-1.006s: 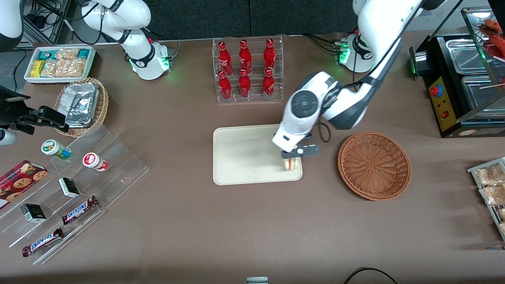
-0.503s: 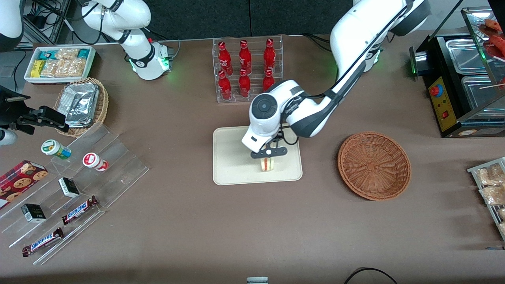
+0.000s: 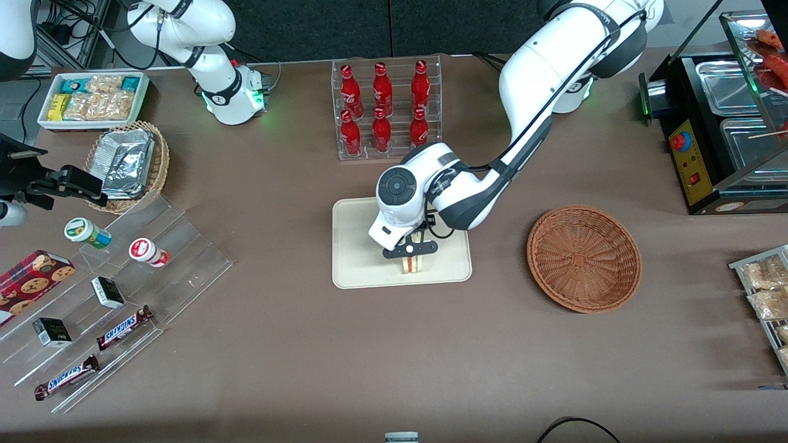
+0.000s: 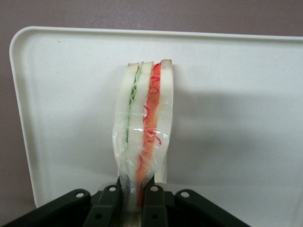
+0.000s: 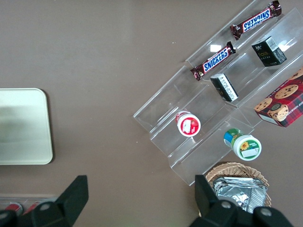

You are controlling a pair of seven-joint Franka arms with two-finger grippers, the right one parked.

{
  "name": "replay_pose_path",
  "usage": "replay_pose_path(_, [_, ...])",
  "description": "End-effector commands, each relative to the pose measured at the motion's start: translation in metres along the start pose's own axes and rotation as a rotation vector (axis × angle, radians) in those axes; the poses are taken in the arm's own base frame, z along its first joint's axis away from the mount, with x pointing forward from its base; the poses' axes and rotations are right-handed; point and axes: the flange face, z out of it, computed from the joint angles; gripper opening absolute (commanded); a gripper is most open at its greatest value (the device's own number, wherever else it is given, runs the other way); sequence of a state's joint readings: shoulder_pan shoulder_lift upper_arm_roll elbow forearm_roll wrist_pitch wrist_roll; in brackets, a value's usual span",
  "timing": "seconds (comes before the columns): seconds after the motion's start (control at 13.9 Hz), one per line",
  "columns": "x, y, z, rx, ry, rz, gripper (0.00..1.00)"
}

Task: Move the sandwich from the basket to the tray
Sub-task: 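Lower the sandwich upright onto the tray and open the left gripper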

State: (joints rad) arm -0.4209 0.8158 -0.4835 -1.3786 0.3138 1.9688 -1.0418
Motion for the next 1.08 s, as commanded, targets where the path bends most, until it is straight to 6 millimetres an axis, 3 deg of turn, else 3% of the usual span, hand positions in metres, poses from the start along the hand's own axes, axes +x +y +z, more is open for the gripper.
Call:
replay_pose_path(0.0, [0.0028,0.0061,0.0018,0.018,0.013,0.004,0.00])
replay_pose_path(1.01, [-0.0004,0.0094,0.0066,0.009,0.018,0.062,0.00])
